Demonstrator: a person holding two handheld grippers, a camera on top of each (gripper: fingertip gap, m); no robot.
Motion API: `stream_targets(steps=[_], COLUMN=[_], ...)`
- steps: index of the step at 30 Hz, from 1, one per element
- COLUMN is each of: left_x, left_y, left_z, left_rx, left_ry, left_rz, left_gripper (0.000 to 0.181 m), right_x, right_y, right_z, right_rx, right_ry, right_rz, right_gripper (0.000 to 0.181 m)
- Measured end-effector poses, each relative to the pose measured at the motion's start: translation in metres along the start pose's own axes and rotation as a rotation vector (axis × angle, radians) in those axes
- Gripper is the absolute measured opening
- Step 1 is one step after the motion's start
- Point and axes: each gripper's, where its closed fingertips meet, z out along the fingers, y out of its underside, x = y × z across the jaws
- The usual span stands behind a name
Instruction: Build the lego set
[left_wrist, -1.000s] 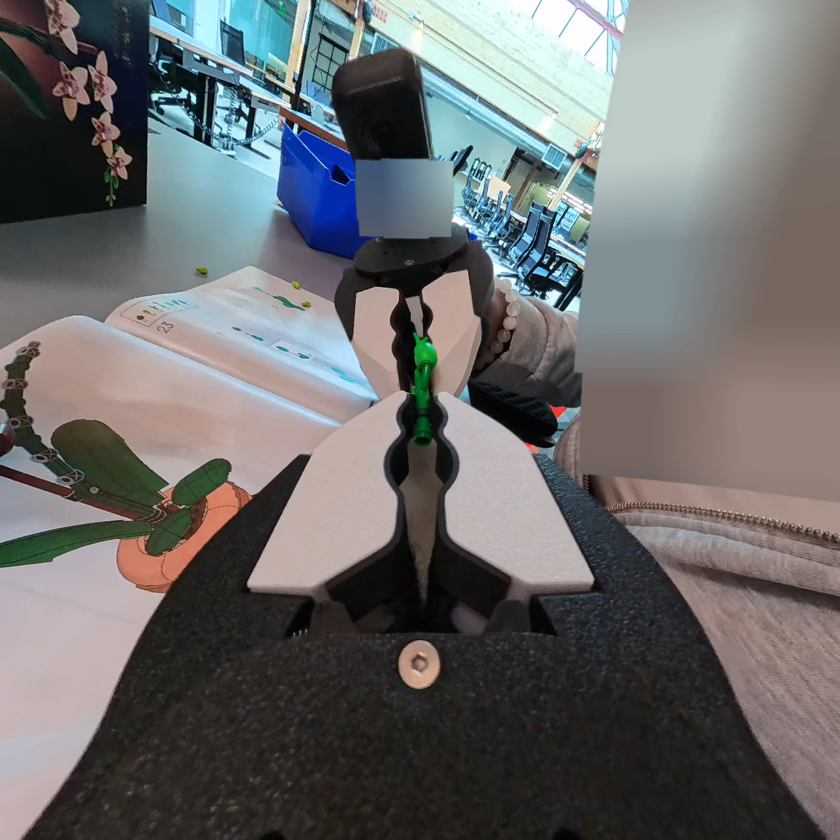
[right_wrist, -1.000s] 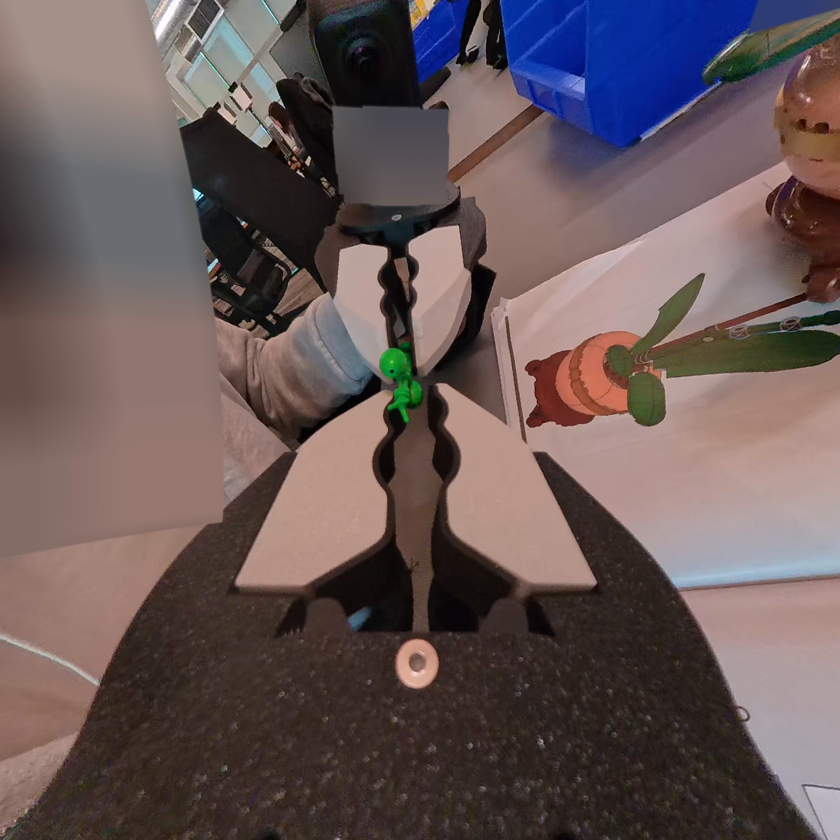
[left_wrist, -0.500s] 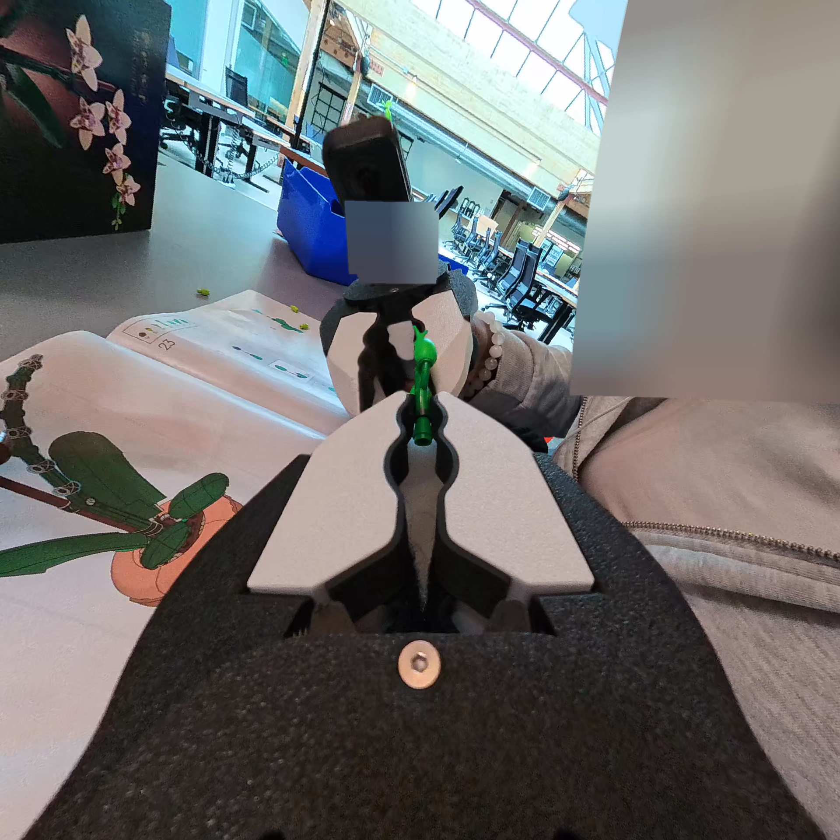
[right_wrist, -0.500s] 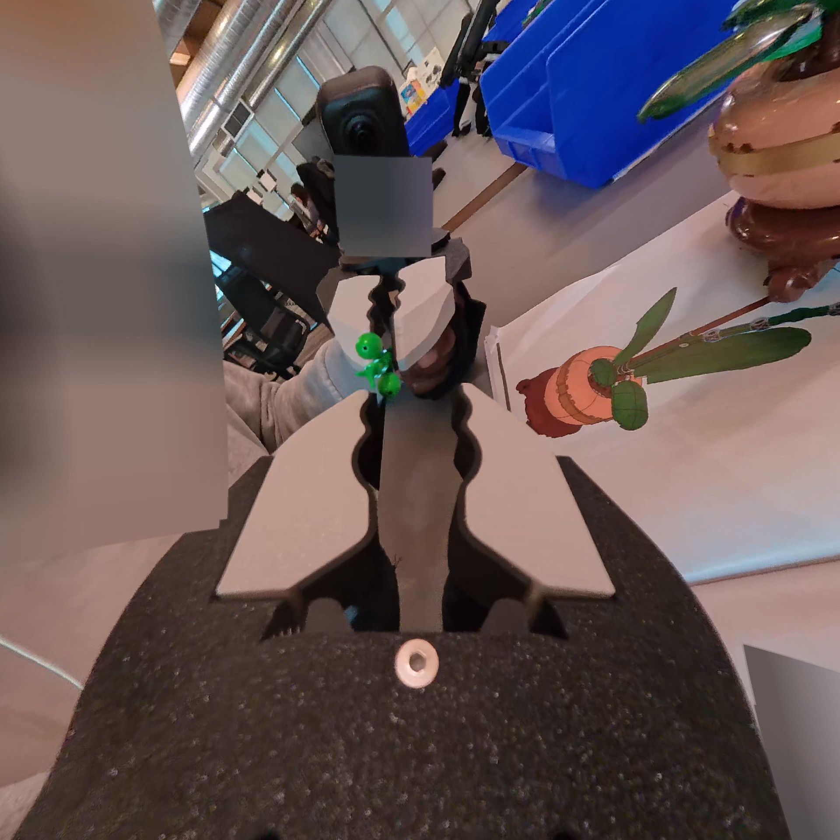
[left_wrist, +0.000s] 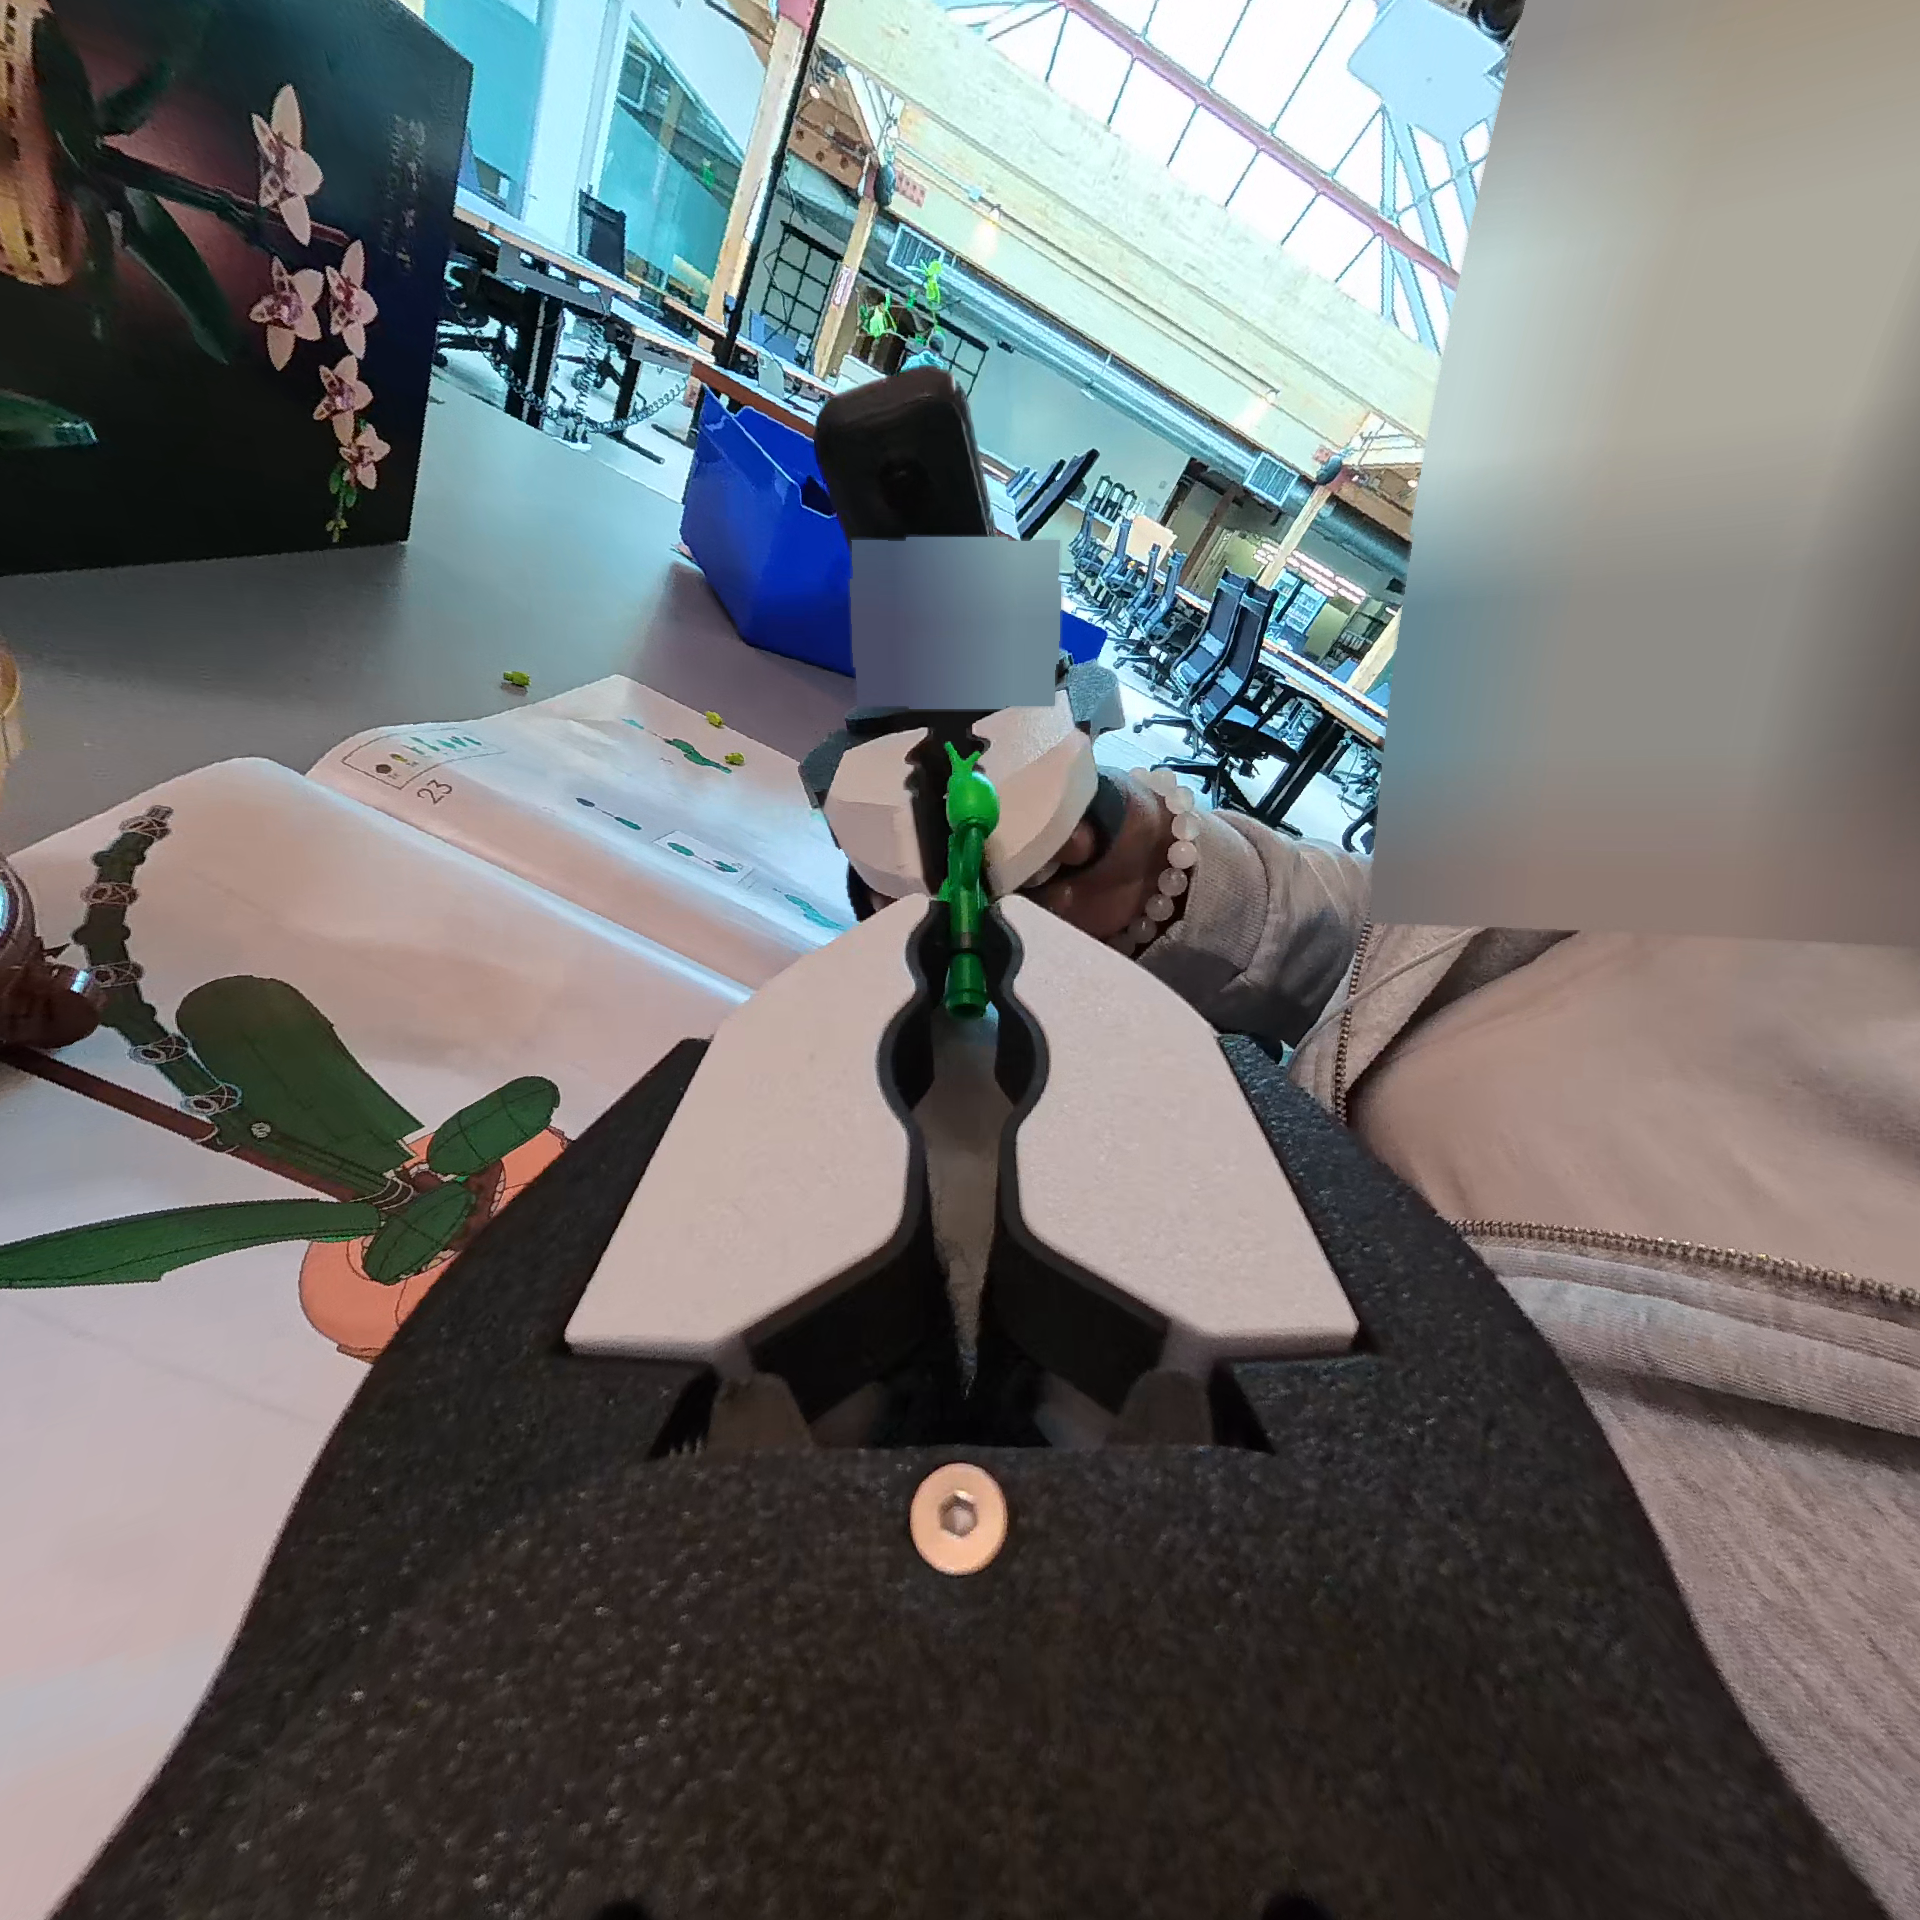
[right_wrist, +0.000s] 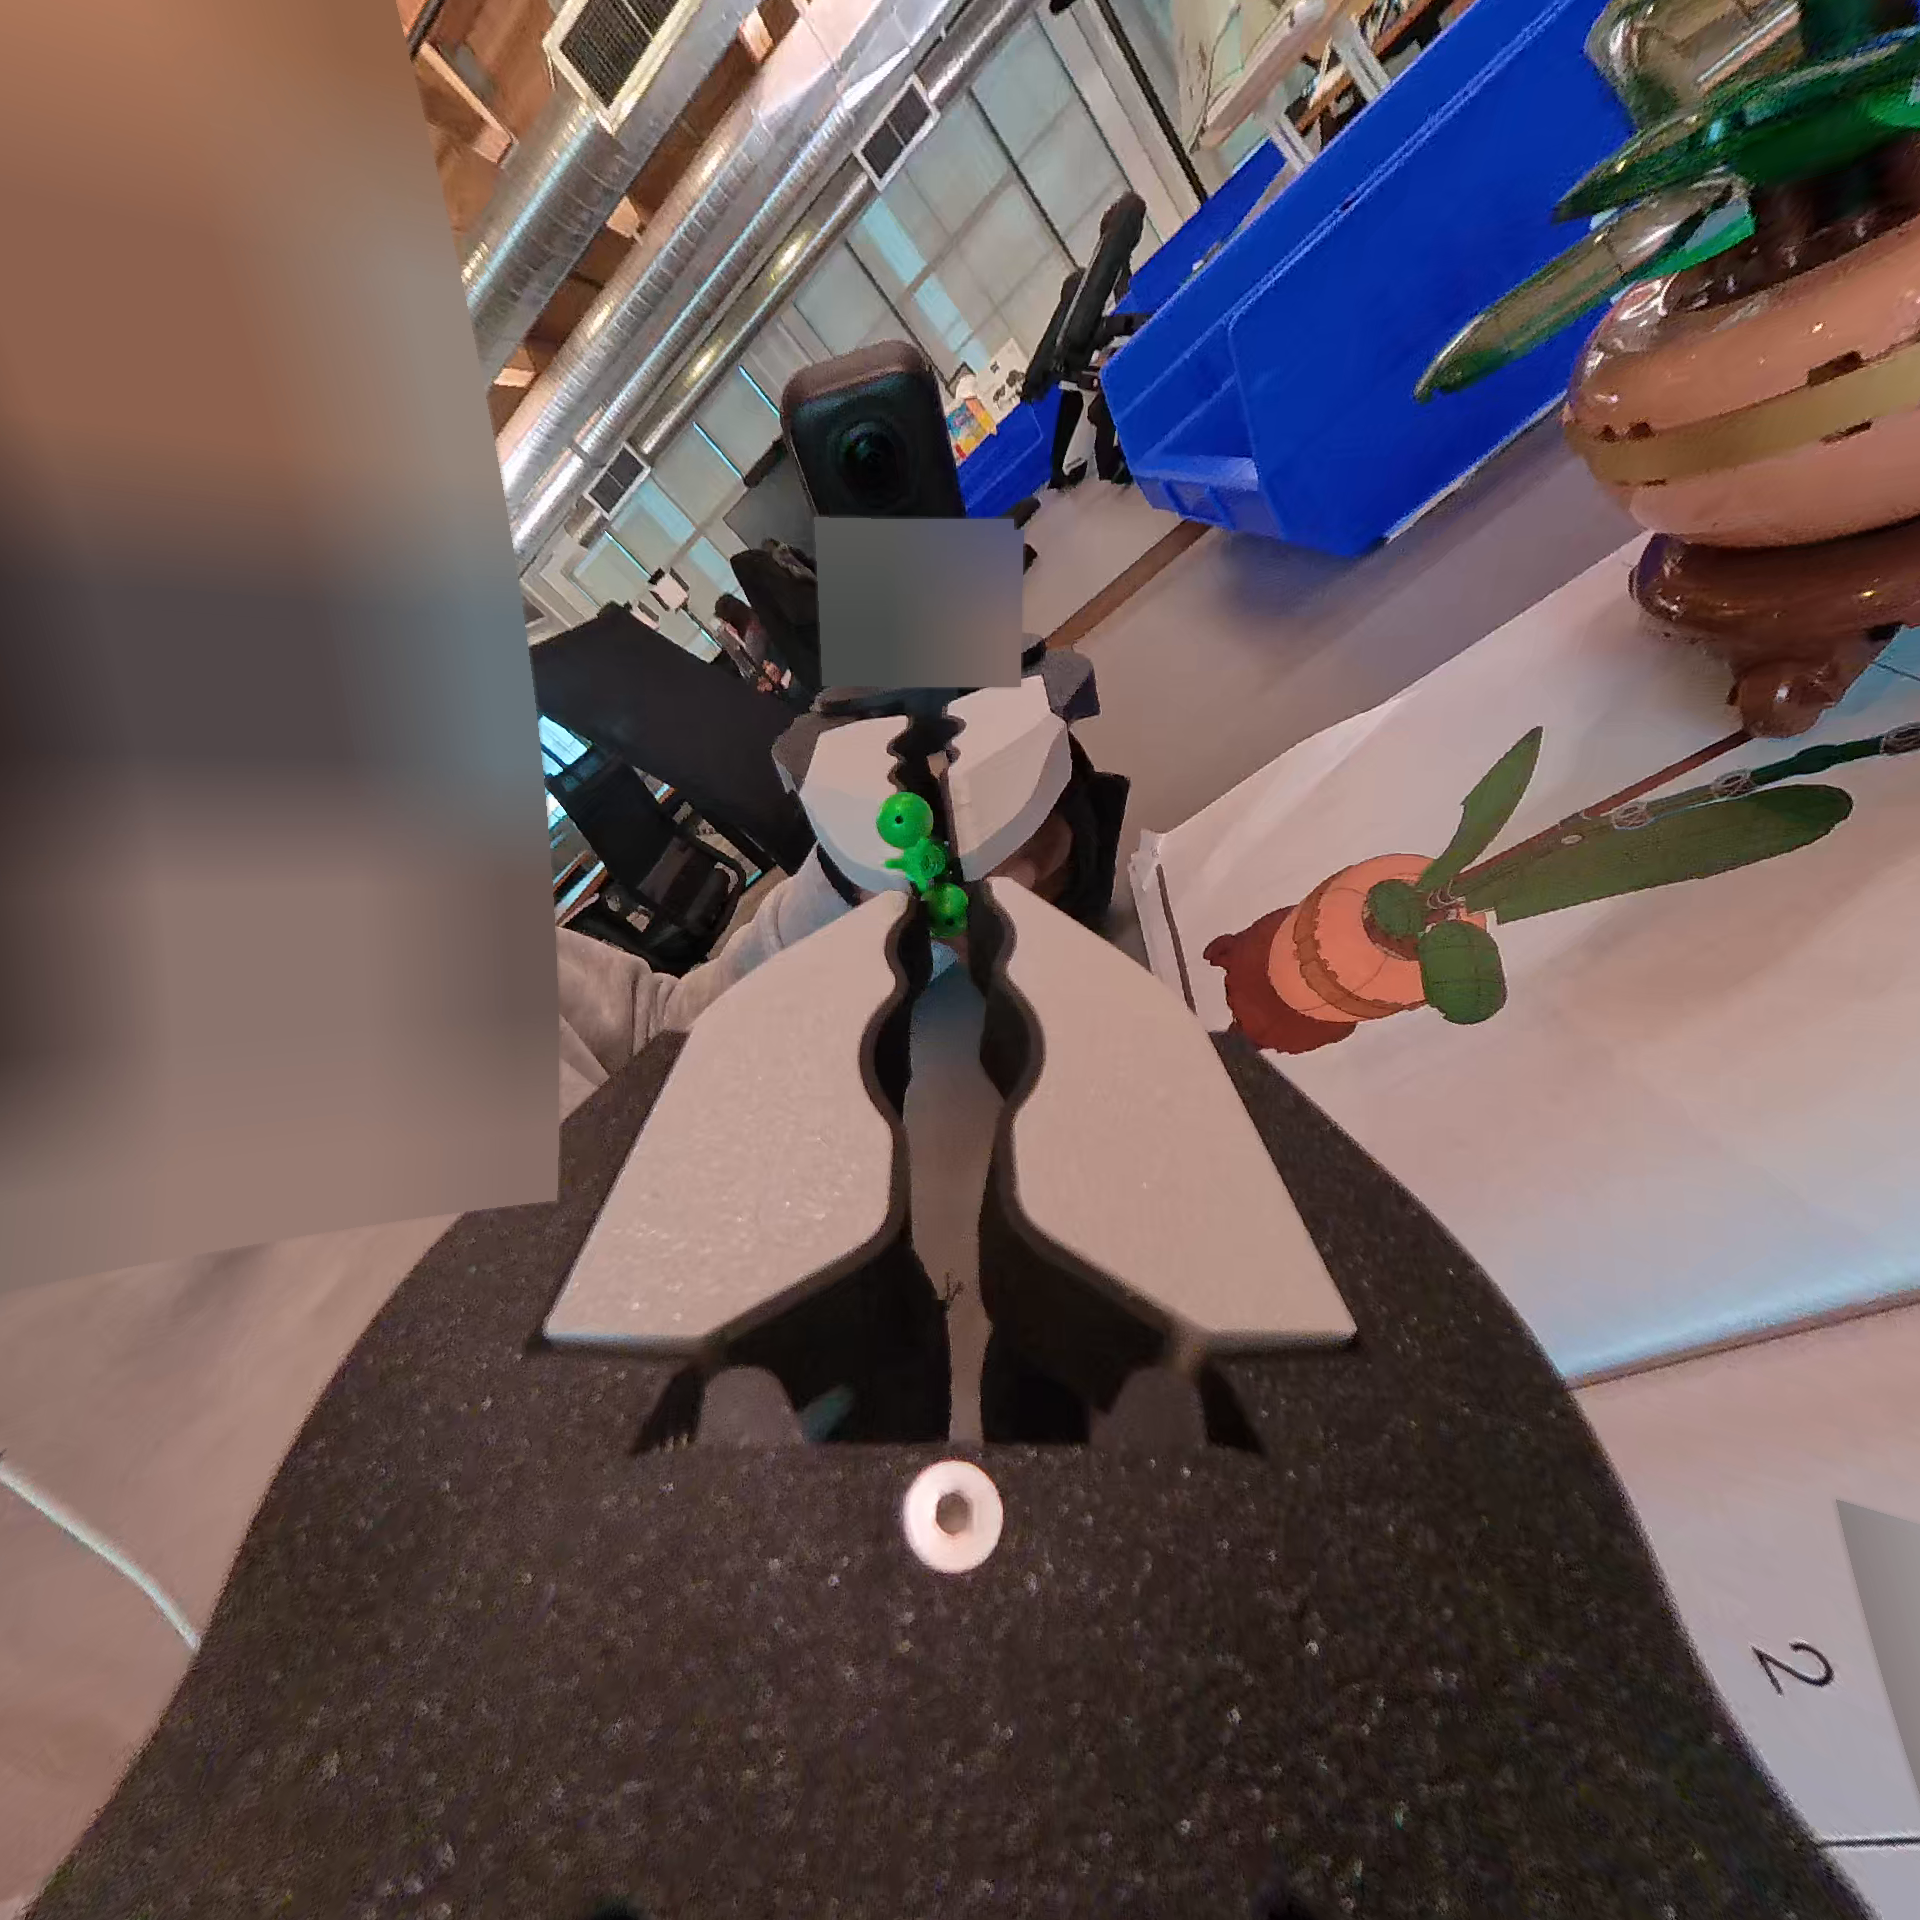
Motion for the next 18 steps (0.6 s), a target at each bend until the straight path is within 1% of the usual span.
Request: stream_targets(steps=[7, 12, 13, 15, 18], left_x=[0.001, 0.000, 0.000, 0.000, -0.005], left_y=[0.000, -0.003, -0.003, -0.002, -0.008], left_z=[0.000, -0.001, -0.001, 0.002, 0.001], left_rx=[0.001, 0.022, 0.022, 0.019, 0.065], left_ry=[0.006, 0.000, -0.007, -0.016, -0.041], left_rz=[0.006, 0.008, 0.008, 0.019, 0.017], left_gripper=[0.005, 0.005, 0.005, 0.005, 0.005], right_x=[-0.001, -0.001, -0.001, -0.003, 0.001], right_y=[0.002, -0.003, -0.004, -0.008, -0.012], right_z=[0.002, 0.003, 0.004, 0.007, 0.008], right_rx=[-0.013, 0.041, 0.054, 0.094, 0.129], right_ry=[-0.012, -0.002, 0.001, 0.003, 0.015], right_rz=[-0.003, -0.005, -0.011, -0.013, -0.008], right_gripper=[0.006, 0.006, 0.000, 0.000, 0.000])
